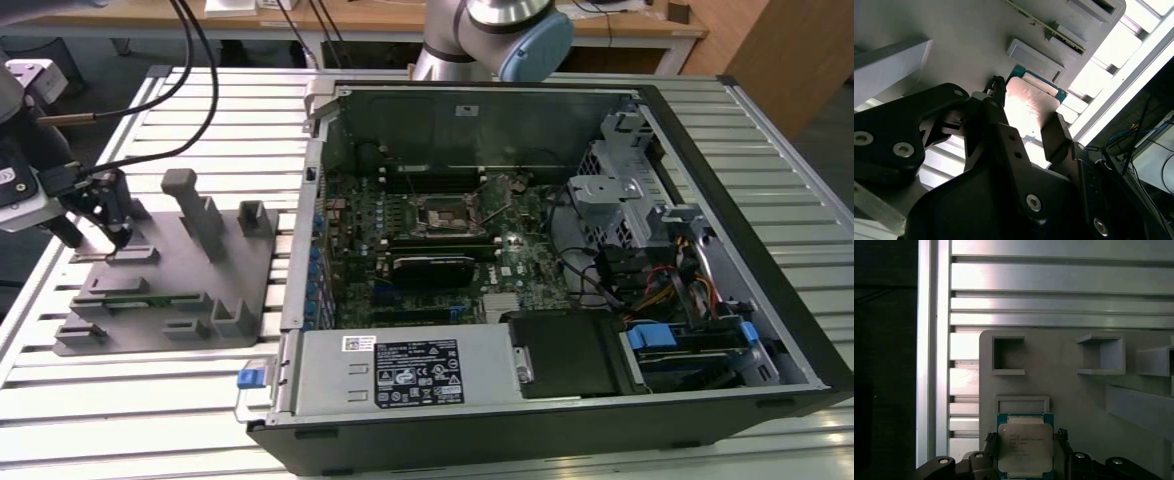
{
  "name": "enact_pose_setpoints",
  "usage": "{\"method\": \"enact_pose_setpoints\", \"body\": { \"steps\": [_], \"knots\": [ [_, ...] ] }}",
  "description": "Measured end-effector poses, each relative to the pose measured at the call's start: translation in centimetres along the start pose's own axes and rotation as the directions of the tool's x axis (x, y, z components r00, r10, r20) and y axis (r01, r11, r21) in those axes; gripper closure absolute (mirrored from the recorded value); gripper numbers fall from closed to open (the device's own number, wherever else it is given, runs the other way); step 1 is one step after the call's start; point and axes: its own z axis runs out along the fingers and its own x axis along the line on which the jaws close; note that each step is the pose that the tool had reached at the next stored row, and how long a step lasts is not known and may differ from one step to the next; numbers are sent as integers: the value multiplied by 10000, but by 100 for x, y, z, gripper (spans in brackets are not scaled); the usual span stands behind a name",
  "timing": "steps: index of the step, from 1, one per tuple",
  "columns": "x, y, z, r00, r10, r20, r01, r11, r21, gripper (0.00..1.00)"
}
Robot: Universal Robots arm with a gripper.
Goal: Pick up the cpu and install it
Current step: 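Pick up the cpu and move it towards the insertion slot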
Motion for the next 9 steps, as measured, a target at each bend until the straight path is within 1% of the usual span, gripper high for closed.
{"method": "enact_pose_setpoints", "body": {
  "steps": [9],
  "knots": [
    [-1, 0, -21, 10000, 0, 1, 0, 10000, 0, 47]
  ]
}}
